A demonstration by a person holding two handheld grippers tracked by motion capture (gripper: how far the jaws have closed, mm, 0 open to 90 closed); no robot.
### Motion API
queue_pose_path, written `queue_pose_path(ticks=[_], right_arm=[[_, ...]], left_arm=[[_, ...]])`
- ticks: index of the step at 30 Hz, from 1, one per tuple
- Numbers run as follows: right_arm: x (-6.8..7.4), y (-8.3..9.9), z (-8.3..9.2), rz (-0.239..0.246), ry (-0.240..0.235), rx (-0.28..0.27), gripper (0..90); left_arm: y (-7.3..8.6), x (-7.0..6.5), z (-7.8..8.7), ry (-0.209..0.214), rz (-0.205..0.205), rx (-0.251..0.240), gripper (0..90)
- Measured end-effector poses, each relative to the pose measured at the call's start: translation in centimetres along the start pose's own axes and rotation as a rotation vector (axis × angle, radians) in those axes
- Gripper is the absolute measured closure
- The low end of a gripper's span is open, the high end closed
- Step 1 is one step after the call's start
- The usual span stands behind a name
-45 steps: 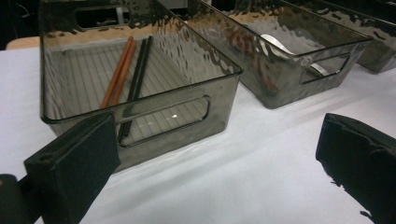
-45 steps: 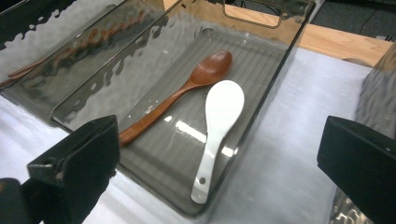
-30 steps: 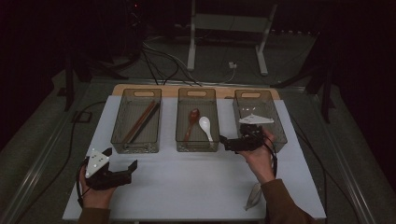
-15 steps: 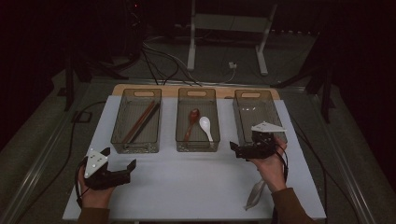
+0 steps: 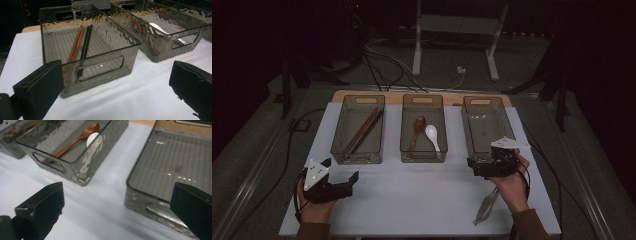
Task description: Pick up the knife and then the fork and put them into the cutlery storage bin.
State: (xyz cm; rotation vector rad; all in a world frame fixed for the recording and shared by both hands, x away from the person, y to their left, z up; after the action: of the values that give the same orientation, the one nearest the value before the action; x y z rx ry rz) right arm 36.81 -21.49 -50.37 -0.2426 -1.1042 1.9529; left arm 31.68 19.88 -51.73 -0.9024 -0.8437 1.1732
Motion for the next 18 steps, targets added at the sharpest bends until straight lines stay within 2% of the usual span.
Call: queue_pose_path(ticks=[11,18], right_arm=[[-1.5,2.4,2.0,-0.038,0.037,0.034,0.0],[-2.2,4.5,3.0,-0.068,0.053,0.062,0.0]], left_arm=[[0.1,-0.2,-0.1,0.003,-0.001,0.007,0.7],[0.2,-0.3,-0.1,0.003,-0.002,0.010,0.7]])
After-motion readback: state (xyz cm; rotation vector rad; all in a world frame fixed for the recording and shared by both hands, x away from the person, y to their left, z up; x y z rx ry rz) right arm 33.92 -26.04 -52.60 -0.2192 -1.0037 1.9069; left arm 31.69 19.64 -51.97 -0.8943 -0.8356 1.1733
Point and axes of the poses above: each handheld gripper's, and its own axes: z roughly backward along the jaws, y roughly out of its underside, x roughly to its left, the point moved 10 cm from there along -z, roughly forward along the jaws, and after that the axes turned 14 degrees about -y, right-handed, at the moved point
